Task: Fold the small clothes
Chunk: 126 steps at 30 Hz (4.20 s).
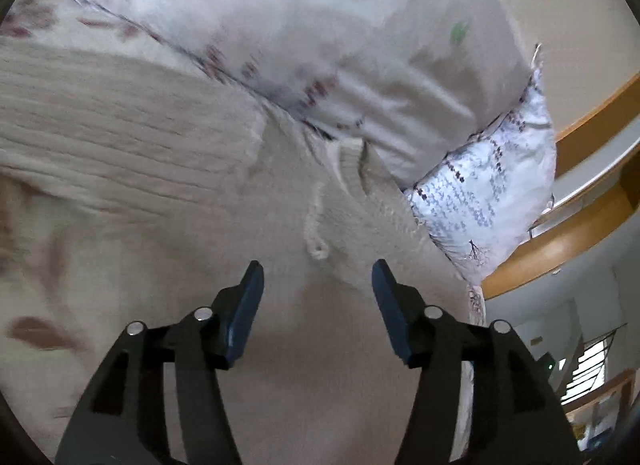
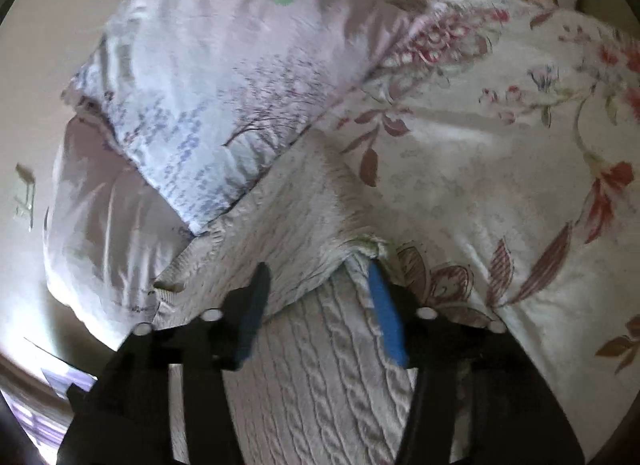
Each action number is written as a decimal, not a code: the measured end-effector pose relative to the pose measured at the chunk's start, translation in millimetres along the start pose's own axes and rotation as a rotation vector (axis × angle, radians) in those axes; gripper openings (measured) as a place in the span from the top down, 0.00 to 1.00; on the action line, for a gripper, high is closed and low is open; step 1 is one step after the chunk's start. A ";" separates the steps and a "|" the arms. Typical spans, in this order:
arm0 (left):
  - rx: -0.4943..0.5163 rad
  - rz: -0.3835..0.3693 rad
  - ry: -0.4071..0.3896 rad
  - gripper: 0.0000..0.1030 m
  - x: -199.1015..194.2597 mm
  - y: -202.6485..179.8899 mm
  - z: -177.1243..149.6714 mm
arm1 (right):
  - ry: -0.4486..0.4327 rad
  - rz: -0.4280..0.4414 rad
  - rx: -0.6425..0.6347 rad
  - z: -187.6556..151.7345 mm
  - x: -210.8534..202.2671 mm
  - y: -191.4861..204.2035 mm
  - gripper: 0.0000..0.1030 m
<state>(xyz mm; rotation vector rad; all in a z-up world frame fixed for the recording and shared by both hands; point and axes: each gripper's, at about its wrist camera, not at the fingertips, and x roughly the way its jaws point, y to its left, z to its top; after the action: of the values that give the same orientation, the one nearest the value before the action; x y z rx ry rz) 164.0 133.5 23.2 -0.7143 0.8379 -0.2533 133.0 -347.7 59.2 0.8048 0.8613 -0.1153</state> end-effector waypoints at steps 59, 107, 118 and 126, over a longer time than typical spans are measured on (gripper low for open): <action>-0.238 -0.216 -0.039 0.89 40.7 -12.0 -8.0 | 0.164 0.273 -0.267 -62.2 22.1 49.4 0.27; 0.485 0.301 -0.029 0.32 -28.5 -30.5 -22.5 | 0.277 0.095 -0.288 11.5 31.2 77.7 0.45; 0.422 0.279 0.036 0.32 -43.5 16.4 -53.3 | 0.312 0.023 -0.410 -7.3 71.9 93.0 0.78; 0.459 0.289 0.035 0.29 -34.6 8.7 -63.4 | 0.025 0.060 -0.606 5.4 32.4 145.1 0.92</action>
<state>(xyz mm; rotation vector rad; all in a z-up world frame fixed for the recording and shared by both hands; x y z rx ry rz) 93.1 126.1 8.9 -0.1567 0.8648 -0.1886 215.8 -241.8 123.0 0.2621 0.8329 0.2038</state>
